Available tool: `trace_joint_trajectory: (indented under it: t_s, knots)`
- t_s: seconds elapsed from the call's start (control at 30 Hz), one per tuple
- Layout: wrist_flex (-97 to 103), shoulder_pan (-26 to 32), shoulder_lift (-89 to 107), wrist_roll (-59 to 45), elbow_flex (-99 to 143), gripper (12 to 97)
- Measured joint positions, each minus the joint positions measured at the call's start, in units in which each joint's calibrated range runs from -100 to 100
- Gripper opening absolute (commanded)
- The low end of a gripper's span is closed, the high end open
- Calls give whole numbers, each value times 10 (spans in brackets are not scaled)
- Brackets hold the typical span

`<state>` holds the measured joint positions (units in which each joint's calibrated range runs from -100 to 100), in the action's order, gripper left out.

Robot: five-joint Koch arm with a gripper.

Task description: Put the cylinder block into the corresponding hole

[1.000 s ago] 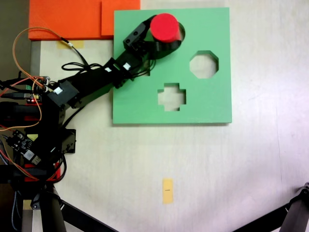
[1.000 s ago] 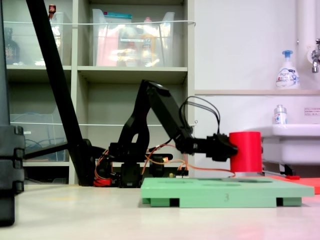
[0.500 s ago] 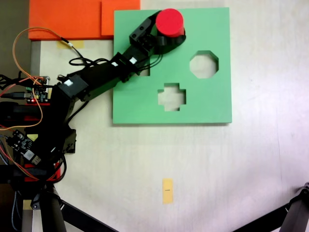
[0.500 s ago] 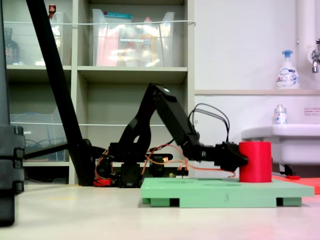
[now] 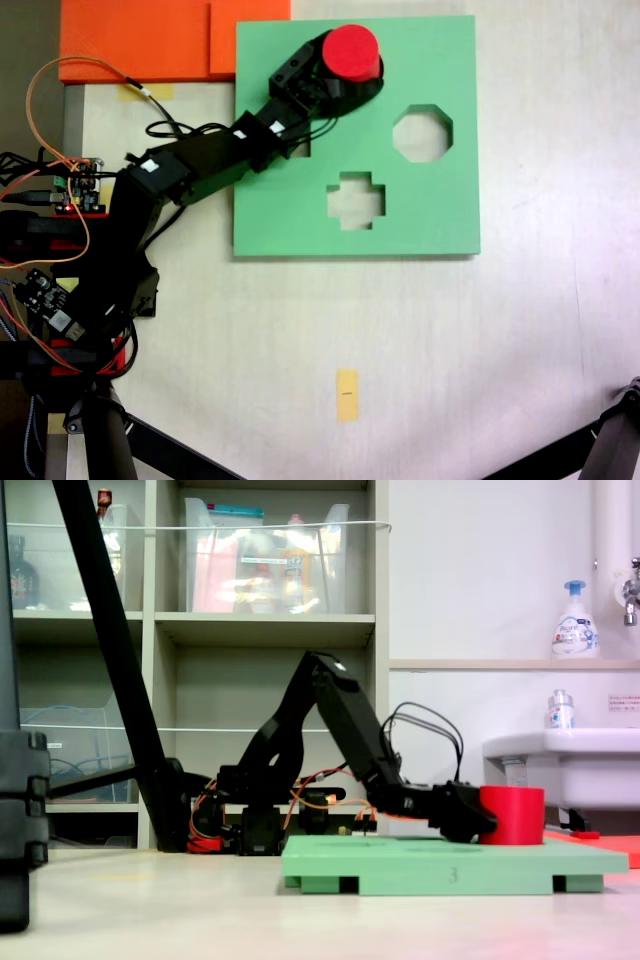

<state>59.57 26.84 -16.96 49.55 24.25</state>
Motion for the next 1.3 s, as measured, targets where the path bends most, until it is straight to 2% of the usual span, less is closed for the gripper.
trace_joint_trajectory:
  t_s: [0.13,0.3,0.37,0.5,0.63,0.67,0.8,0.83,0.97,1.1,1.3]
  knots:
    - [0,0,-4,0,-8,570]
    - [0,-1,-3,0,-5,781]
    - [3,-1,12,0,30,801]
    - [3,-6,133,0,148,800]
    - [1,-20,382,0,260,792]
    - [-11,-24,462,0,276,767]
    - [-168,-46,784,-15,301,511]
    - [-232,-53,871,-22,304,475]
    - [-464,-93,1123,-63,286,465]
    - [-645,-149,1160,-140,218,457]
    - [-736,-233,1159,-280,230,470]
